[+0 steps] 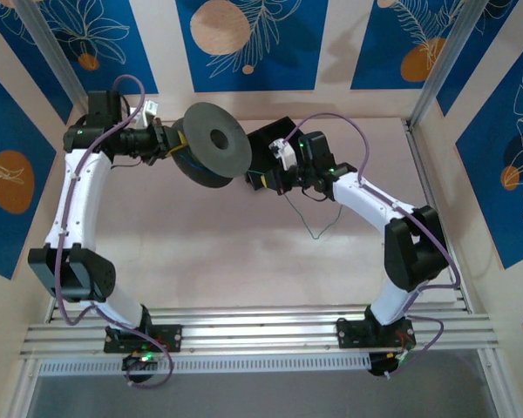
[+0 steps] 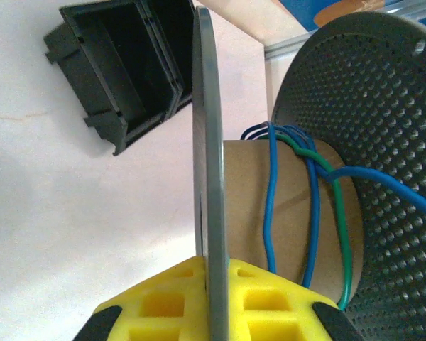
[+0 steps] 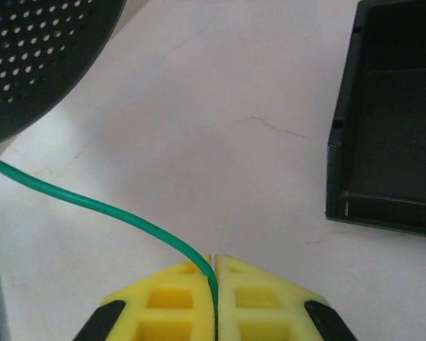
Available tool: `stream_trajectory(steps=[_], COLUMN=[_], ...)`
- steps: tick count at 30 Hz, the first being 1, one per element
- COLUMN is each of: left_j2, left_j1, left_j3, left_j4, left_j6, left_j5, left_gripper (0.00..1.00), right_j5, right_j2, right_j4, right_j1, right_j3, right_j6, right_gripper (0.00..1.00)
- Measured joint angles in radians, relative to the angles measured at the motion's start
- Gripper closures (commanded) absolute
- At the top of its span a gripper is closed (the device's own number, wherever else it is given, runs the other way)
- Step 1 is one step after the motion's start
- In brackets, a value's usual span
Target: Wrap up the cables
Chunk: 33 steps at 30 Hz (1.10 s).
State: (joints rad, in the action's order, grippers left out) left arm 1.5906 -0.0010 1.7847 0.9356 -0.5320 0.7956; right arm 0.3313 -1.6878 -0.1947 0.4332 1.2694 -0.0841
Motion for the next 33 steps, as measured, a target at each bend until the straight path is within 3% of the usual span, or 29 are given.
stream_trajectory(steps=[3,8,15,19,20,21,26,33], left_j2=[-0.005,-0.006,-0.006,-0.013,-0.018,-0.026,-0.114,-0.234], left_j1=[0.001,0.001,0.000,0.000,-0.001,-0.002,-0.014,-0.061], left_j3=[0.019,0.049,0.058,0.058,0.058,0.056,-0.006,-0.110], left_j4=[-0.010,-0.019,-0.023,-0.024,-0.027,-0.035,-0.120,-0.300], left_j6=[-0.010,-0.019,-0.018,-0.016,-0.016,-0.015,-0.007,-0.008], left_j5=[-0.022,-0.054,-0.117,-0.162,-0.174,-0.187,-0.259,-0.344], left_gripper=[1.00,1.00,1.00,1.00,1.00,1.00,1.00,1.00], right_j5=[0.018,0.048,0.115,0.173,0.188,0.201,0.211,0.183], right_j2=[0.001,0.009,0.064,0.104,0.112,0.119,0.197,0.428], right_j4=[-0.047,-0.145,-0.254,-0.283,-0.291,-0.294,-0.297,-0.283], right_j1=[-0.016,-0.028,-0.039,-0.072,-0.085,-0.093,-0.107,-0.099], right_j3=[0.021,0.084,0.216,0.264,0.278,0.286,0.270,0.107], right_j6=[-0.005,-0.015,-0.079,-0.156,-0.180,-0.203,-0.388,-0.734], right_gripper=[0.64,0.48,0.30,0.26,0.22,0.02,0.01,0.01])
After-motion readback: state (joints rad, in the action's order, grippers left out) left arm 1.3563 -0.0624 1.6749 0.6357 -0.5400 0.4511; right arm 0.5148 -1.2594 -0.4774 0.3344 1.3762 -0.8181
